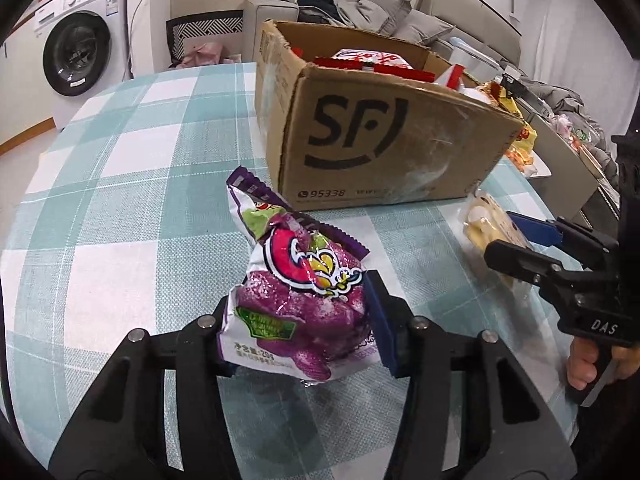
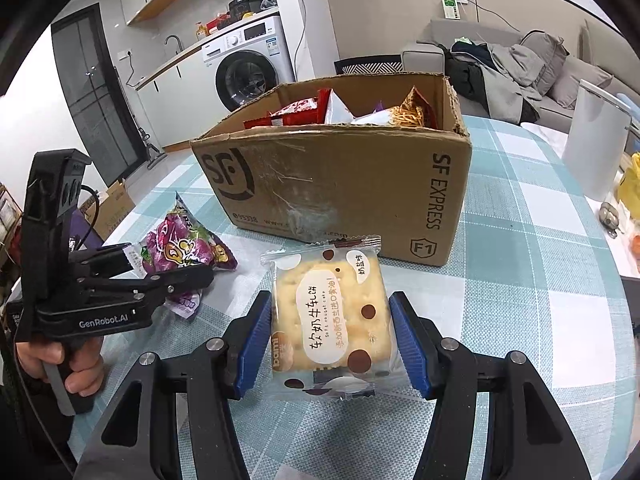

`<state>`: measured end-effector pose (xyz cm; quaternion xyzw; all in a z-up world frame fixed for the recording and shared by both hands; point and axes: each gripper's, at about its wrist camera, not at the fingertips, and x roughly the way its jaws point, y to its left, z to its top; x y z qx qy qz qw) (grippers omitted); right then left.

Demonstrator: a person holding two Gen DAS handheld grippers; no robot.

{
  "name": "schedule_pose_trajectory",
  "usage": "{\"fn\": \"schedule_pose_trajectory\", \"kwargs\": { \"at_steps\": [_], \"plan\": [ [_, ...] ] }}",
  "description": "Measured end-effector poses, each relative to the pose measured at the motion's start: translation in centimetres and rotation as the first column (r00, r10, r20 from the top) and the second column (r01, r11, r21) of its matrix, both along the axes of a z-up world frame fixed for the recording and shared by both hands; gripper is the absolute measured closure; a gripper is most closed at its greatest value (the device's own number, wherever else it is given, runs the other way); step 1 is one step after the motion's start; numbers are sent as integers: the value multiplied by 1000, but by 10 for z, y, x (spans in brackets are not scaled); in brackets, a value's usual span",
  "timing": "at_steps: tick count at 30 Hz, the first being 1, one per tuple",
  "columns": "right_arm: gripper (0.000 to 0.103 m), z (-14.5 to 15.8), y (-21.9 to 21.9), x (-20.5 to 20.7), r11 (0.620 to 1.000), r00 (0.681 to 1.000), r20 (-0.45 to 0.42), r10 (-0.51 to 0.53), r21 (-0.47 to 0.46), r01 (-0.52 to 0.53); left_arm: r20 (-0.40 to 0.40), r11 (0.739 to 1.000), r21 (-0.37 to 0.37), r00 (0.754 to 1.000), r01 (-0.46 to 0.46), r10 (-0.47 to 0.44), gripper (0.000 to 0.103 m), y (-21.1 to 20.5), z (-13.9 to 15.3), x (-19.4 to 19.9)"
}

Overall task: Organize snacks
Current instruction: 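Lift both held packs and carry them over the cardboard box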

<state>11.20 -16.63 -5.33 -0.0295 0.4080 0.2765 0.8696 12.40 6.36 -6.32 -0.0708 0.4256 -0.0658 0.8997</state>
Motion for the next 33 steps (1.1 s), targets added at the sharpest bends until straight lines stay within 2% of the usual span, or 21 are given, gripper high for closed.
{"fn": "schedule_pose_trajectory", "kwargs": {
  "at_steps": [11,23,33],
  "plan": [
    [43,12,-2,-6,1000,999,41,-4,-11,4,49,1000,22,999,22,-23,55,-16,20,-23],
    [43,37,-9,-13,1000,996,91,-15,21,13,131,999,33,990,38,-42,55,-33,64,-39],
    [43,63,-8,-12,1000,991,136,-22,14,20,183,998,32,982,46,-51,55,-40,98,-37]
  ]
}}
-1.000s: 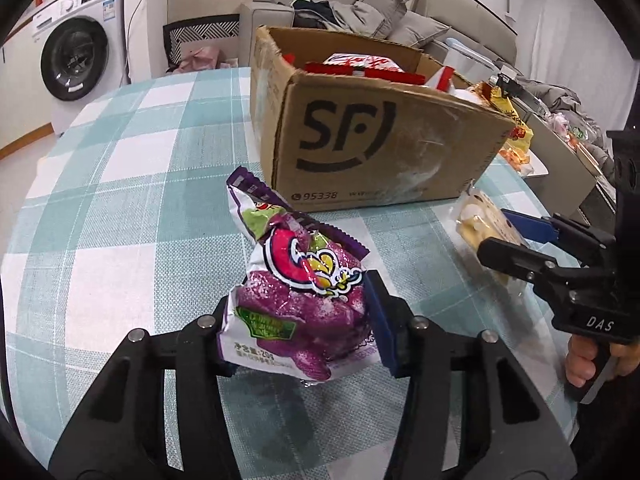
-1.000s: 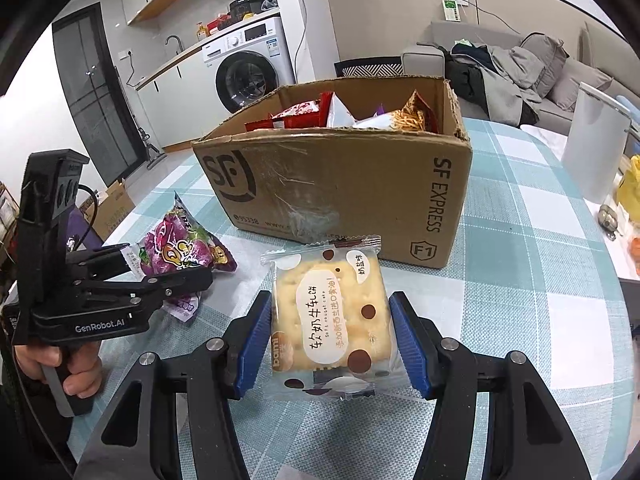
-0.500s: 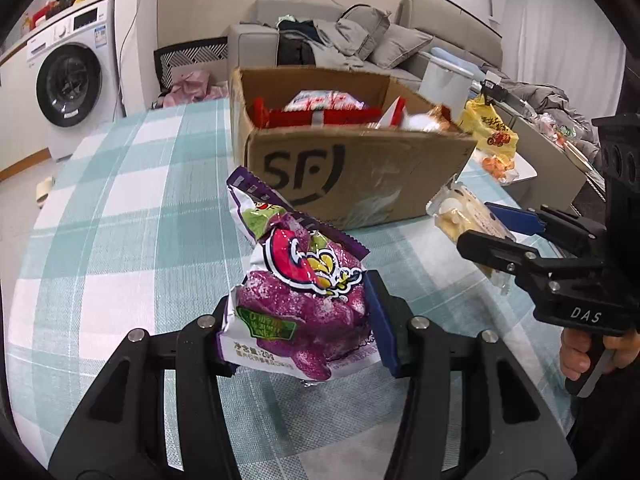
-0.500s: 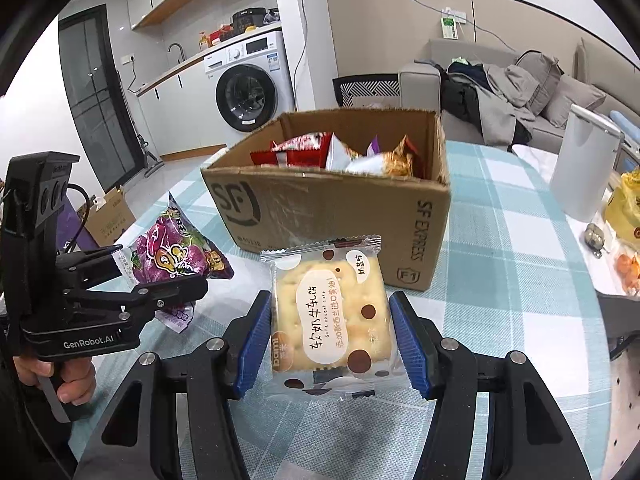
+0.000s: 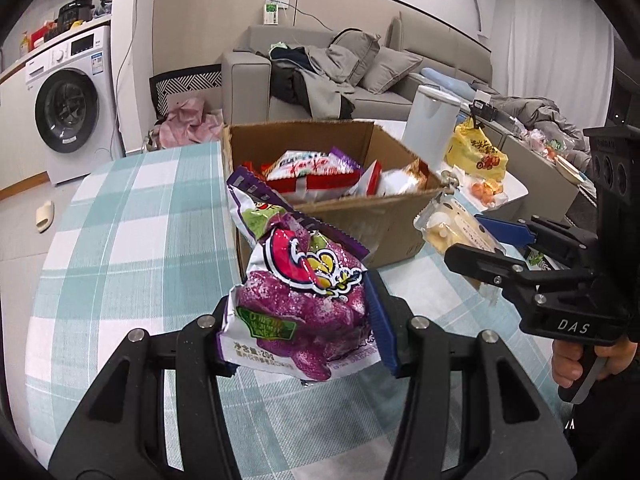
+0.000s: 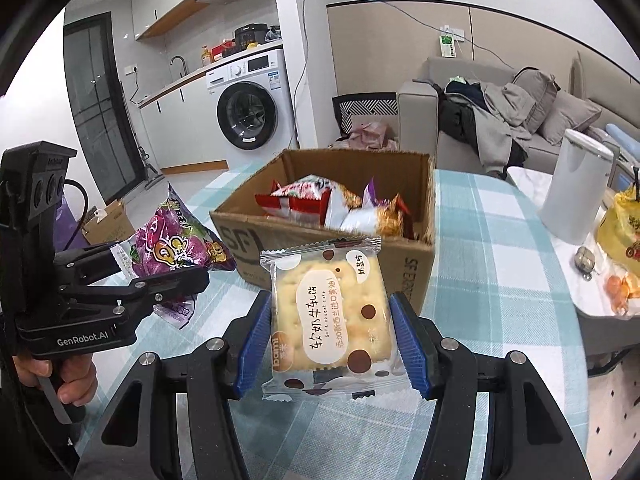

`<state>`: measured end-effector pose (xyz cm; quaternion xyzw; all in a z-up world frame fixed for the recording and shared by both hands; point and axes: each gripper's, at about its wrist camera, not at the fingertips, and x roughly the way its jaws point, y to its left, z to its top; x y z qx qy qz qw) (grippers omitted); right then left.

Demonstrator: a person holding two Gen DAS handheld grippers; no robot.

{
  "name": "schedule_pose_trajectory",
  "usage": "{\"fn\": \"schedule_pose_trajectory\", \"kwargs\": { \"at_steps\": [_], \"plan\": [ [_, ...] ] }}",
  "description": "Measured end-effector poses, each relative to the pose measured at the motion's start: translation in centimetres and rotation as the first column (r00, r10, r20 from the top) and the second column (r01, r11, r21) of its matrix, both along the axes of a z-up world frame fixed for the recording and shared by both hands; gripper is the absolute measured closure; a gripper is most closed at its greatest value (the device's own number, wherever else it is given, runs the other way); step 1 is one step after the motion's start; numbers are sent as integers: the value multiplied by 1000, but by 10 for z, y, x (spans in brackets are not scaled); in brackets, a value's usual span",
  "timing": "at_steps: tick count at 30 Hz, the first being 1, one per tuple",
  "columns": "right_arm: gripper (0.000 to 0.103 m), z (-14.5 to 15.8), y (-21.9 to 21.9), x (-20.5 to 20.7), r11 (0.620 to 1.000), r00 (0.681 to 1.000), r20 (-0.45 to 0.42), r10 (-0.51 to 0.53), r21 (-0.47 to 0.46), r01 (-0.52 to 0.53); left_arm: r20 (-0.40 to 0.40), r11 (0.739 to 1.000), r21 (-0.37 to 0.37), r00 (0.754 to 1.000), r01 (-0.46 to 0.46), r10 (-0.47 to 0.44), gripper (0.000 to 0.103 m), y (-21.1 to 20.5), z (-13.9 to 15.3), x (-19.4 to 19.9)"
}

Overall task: Organize snacks
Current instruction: 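Lift both held packs and carry them over the cardboard box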

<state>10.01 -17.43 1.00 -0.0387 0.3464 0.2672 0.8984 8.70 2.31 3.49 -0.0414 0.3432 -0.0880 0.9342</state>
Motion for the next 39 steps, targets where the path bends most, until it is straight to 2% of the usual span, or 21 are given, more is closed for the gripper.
{"fn": "schedule_pose_trajectory", "kwargs": {
  "at_steps": [12,19,27,39],
  "plan": [
    [43,30,4,8,1000,999,40,6,9,-6,33,1000,11,999,-1,1,55,-3,24,21],
    [43,40,10,18,1000,999,36,0,17,-1,50,1000,5,999,-12,12,55,-2,36,35],
    [43,46,12,34,997,999,12,-30,75,29,60,999,-7,997,-39,40,55,5,44,53],
    [43,40,14,62,984,992,-9,-126,127,126,35,998,-10,997,-63,64,55,10,32,93]
  ]
}}
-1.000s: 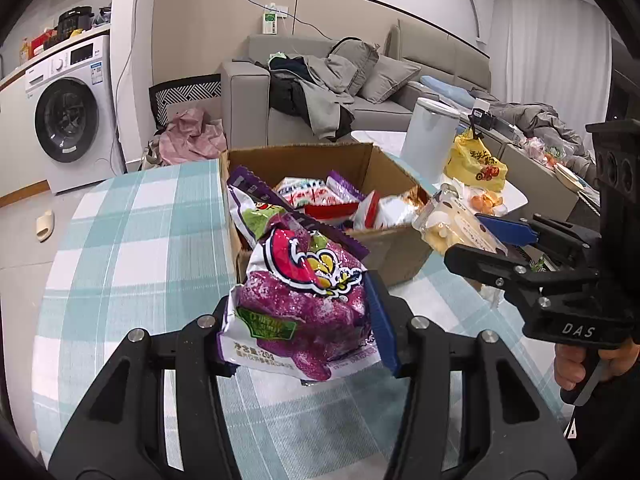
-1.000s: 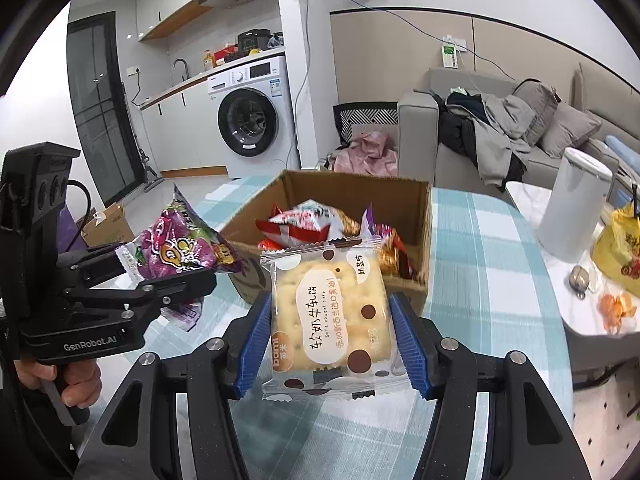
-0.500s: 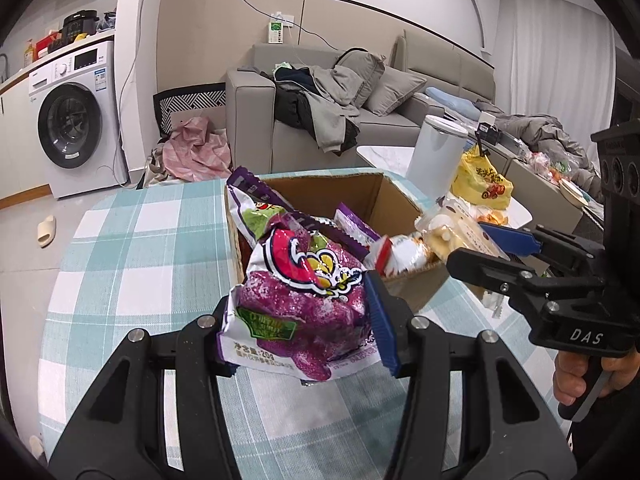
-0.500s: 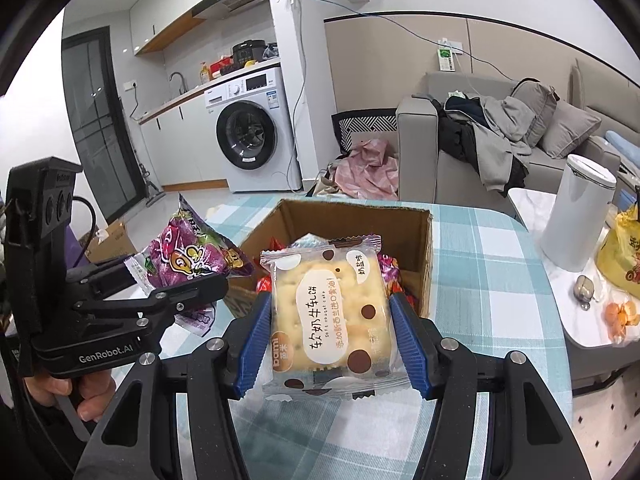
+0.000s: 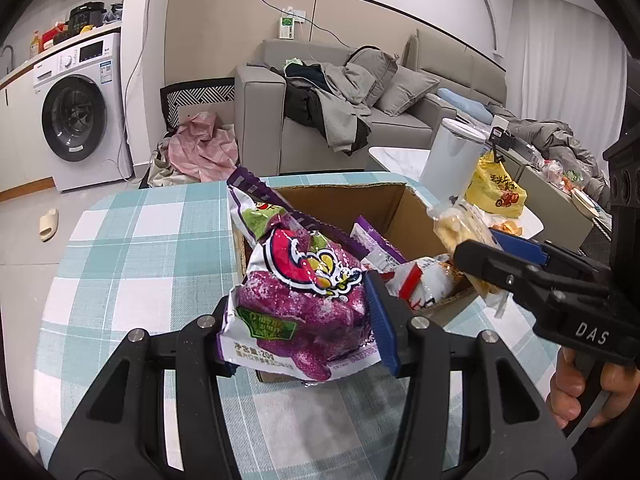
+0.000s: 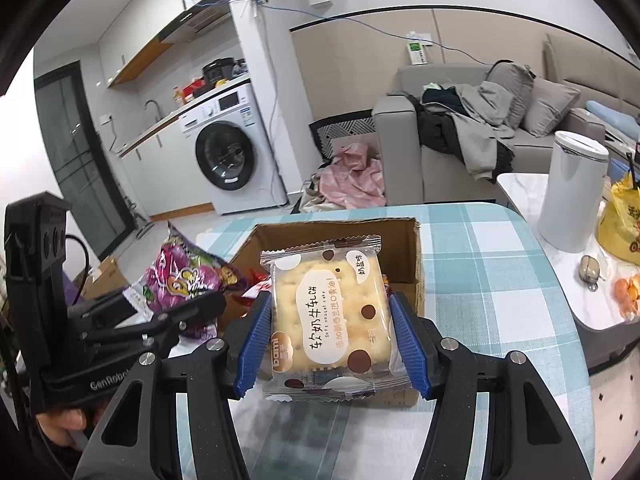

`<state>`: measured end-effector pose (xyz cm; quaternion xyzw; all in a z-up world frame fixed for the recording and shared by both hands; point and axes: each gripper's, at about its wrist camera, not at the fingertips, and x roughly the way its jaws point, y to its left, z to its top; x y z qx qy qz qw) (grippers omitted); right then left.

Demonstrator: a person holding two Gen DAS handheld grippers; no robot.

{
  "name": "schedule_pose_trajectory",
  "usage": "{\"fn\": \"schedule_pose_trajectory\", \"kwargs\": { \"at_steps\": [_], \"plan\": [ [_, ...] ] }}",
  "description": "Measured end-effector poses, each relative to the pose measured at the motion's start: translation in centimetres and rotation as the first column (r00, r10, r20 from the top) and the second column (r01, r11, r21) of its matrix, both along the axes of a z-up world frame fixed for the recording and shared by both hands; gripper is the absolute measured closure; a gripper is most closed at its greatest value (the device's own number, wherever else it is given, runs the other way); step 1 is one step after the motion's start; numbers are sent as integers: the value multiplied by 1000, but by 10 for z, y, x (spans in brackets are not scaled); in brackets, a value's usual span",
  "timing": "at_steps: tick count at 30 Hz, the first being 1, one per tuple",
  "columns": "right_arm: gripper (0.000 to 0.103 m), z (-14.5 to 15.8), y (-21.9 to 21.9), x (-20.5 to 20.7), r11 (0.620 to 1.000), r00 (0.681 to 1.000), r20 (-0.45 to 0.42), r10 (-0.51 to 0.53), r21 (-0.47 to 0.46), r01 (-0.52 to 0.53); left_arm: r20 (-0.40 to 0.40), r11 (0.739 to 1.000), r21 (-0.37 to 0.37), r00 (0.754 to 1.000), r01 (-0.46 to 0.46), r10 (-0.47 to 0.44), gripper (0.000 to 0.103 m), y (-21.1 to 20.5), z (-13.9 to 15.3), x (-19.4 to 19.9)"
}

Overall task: Organize snacks
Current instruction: 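Lift both held packs and carry them over the cardboard box, then open both grippers to drop the packs into the box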

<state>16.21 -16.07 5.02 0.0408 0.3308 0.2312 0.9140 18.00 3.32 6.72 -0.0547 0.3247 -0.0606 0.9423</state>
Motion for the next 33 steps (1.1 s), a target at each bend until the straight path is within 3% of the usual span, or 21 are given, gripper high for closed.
{"fn": "schedule_pose_trajectory", "kwargs": {
  "at_steps": [13,29,33],
  "plan": [
    [43,-14,6,25,999,999,-27,-46,23,47,-7,1000,1,1000,-4,4,55,-2,-14,33],
    [43,-10,0,33,997,997,-25,-74,32,75,-12,1000,27,1000,14,-14,52,-10,-19,43],
    [30,-10,-4,32,996,996,-20,-82,24,83,-4,999,36,1000,14,-14,44,-11,-17,39]
  ]
}}
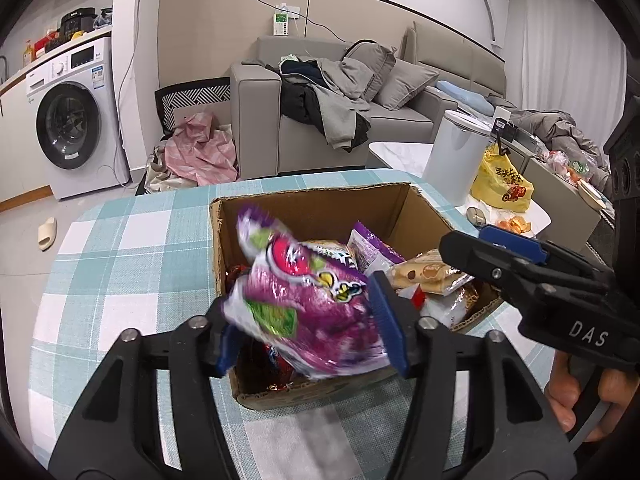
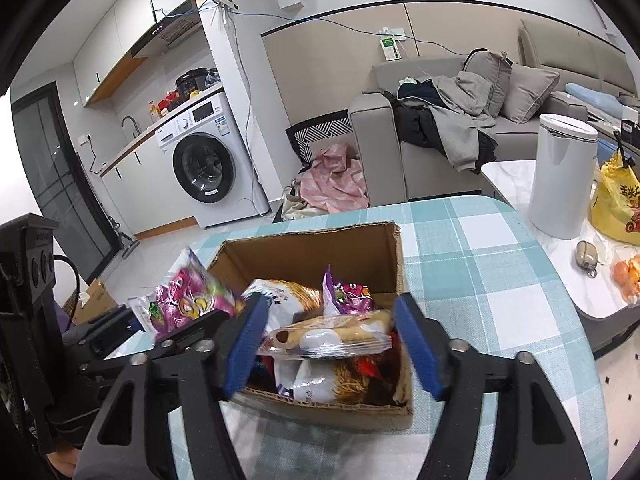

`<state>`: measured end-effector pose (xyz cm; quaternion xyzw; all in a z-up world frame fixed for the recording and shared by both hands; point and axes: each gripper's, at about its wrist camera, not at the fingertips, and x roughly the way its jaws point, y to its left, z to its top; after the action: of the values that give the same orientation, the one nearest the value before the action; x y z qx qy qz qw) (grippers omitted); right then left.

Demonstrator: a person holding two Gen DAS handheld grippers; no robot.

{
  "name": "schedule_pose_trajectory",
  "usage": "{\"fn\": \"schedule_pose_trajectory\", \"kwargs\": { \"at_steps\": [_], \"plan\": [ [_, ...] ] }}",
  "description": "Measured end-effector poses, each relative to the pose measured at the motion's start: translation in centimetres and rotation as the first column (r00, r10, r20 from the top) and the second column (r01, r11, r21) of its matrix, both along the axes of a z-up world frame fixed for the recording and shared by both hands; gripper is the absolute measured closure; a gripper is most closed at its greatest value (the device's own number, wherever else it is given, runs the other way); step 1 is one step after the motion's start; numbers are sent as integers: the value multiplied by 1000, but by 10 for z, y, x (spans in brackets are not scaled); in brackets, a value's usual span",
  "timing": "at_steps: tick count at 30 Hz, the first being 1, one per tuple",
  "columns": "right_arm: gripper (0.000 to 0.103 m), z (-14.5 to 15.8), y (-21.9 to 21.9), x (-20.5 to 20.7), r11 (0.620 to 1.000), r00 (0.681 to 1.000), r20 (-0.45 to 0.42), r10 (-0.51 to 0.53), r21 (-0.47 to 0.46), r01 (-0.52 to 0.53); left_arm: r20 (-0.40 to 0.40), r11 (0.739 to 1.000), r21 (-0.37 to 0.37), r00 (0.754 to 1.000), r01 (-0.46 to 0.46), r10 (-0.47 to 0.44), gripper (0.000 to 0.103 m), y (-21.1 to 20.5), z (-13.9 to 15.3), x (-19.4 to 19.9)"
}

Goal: Organize snacks

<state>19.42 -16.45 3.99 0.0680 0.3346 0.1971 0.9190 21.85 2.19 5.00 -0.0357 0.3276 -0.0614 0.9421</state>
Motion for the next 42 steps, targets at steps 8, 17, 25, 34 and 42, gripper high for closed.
{"fn": "schedule_pose_trajectory", "kwargs": {
  "at_steps": [8,17,25,34,42],
  "plan": [
    [14,0,-17,-7,999,999,8,-38,0,38,47,1000,26,999,-12,10,16,0,9,-21],
    [0,0,-26,-26,999,998,50,-29,-35,31,94,998,29,995,-47,44,0,6,19,-53],
    [0,-3,-29,-44,999,998,69,-11,-35,13,93,997,14,993,-71,70,0,12,16,-80],
    [0,-7,-29,-68,997,994,106,27,-68,-20,95,995,25,991,-96,93,0,17,-1,-112],
    [0,-12,-37,-102,998,981,187,54,-53,-45,150,993,56,984,-106,97,0,18,-13,-148]
  ]
}}
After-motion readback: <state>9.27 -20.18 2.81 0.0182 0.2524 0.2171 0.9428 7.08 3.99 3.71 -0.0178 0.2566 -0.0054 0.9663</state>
